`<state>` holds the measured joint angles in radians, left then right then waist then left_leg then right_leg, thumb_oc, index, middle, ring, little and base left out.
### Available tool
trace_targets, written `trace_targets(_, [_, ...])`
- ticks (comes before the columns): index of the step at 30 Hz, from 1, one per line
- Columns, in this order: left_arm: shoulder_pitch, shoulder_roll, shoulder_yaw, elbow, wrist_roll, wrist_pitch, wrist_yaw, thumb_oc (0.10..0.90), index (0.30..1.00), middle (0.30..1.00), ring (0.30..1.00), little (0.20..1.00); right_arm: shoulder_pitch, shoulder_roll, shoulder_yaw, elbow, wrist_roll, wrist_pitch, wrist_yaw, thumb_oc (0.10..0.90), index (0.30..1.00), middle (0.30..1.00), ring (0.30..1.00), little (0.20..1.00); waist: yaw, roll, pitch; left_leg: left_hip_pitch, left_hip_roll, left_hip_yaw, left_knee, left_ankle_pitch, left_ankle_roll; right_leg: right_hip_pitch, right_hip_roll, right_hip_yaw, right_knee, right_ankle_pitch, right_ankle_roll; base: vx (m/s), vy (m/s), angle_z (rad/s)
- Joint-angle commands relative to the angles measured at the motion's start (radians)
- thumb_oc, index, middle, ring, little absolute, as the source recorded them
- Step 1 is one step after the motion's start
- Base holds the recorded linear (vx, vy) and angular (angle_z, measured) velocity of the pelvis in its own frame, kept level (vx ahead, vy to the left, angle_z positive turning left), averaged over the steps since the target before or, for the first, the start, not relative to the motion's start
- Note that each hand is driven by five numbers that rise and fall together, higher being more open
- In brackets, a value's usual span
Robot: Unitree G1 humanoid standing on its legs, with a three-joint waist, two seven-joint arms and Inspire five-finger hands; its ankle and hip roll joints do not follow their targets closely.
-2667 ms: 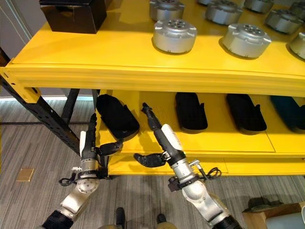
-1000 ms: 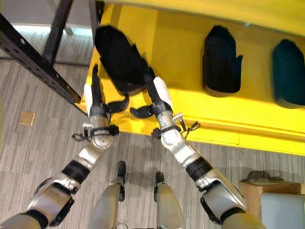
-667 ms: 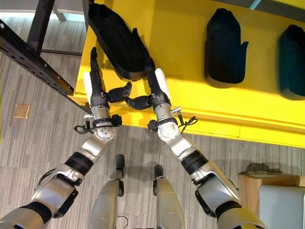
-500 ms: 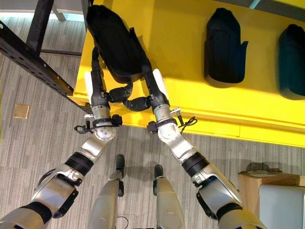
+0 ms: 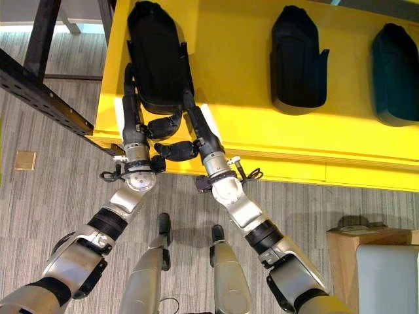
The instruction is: Move parts from the plastic box to the shelf.
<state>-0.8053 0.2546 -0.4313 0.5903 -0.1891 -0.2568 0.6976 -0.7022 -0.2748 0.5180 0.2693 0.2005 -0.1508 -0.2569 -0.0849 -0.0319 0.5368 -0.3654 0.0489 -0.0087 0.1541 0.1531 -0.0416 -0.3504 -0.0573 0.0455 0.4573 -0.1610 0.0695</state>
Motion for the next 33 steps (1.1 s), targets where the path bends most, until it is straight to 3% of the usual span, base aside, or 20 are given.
trace_targets(1, [-0.059,-0.143,-0.096,0.005,0.017,-0.03,-0.104,0.9,1.0,1.0,1.0,1.0,-0.065,0.071,0.011,-0.219,0.017,-0.074,0.058,0.9,1.0,1.0,1.0,1.0,-0.046,-0.018,-0.017,0.077,-0.059,0.093,0.083,-0.192,0.059,0.04,0.083,-0.026,-0.18,0.111,-0.062,0.0,0.0,0.0])
trace_targets(33, [-0.146,-0.147,-0.115,0.103,0.048,-0.018,-0.111,0.9,1.0,1.0,1.0,1.0,-0.16,0.043,-0.015,-0.173,-0.143,-0.082,-0.059,0.9,1.0,1.0,1.0,1.0,-0.074,-0.003,-0.017,0.114,-0.057,0.122,0.074,-0.203,0.063,0.055,0.081,-0.004,-0.171,0.103,-0.065,0.01,0.009,-0.02])
